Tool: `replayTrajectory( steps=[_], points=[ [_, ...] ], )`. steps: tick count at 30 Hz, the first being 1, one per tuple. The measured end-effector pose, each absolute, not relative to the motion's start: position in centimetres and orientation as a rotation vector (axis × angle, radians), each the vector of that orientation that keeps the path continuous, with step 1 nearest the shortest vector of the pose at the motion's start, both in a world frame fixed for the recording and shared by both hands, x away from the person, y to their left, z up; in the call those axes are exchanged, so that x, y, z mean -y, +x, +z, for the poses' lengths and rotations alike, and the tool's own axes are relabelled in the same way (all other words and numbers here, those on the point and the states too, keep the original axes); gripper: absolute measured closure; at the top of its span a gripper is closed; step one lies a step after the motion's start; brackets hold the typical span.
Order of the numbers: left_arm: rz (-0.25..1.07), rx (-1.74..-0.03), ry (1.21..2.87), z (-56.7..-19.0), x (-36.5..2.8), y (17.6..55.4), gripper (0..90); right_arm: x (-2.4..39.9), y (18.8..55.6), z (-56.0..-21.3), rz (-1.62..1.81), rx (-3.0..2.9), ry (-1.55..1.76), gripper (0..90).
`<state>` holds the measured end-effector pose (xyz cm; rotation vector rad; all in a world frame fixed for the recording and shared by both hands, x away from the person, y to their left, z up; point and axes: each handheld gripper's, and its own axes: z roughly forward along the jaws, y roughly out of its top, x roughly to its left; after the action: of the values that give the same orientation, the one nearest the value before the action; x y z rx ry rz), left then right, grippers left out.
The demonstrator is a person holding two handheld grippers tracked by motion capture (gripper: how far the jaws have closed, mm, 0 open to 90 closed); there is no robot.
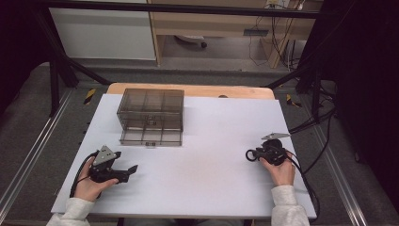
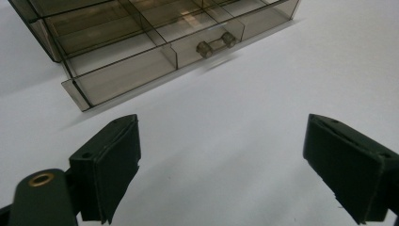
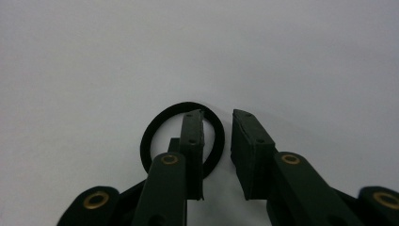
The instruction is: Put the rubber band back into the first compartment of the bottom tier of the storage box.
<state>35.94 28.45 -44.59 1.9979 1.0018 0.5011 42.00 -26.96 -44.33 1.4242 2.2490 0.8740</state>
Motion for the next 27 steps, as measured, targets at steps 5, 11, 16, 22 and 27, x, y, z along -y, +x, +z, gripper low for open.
replayTrajectory(
  steps=[5,11,16,22,27],
  points=[
    [0.502,-1.002,1.998,-44.58,-28.45,35.93,11.6,26.99,41.99,-44.31,0.865,-2.249,1.433,80.2],
    [0.5,-1.002,2.0,-44.61,-28.48,35.92,11.6,27.03,41.95,-44.3,0.856,-2.242,1.443,85.2],
    [0.502,-1.009,1.993,-44.63,-28.51,35.91,11.6,27.06,41.91,-44.24,0.853,-2.247,1.442,86.5],
    [0.498,-1.008,1.992,-44.59,-28.53,35.9,11.6,27.08,41.78,-44.08,0.856,-2.24,1.434,86.9],
    [0.495,-1.008,1.995,-44.57,-28.57,35.9,11.6,27.06,41.69,-44.01,0.863,-2.246,1.423,87.1]
  ],
)
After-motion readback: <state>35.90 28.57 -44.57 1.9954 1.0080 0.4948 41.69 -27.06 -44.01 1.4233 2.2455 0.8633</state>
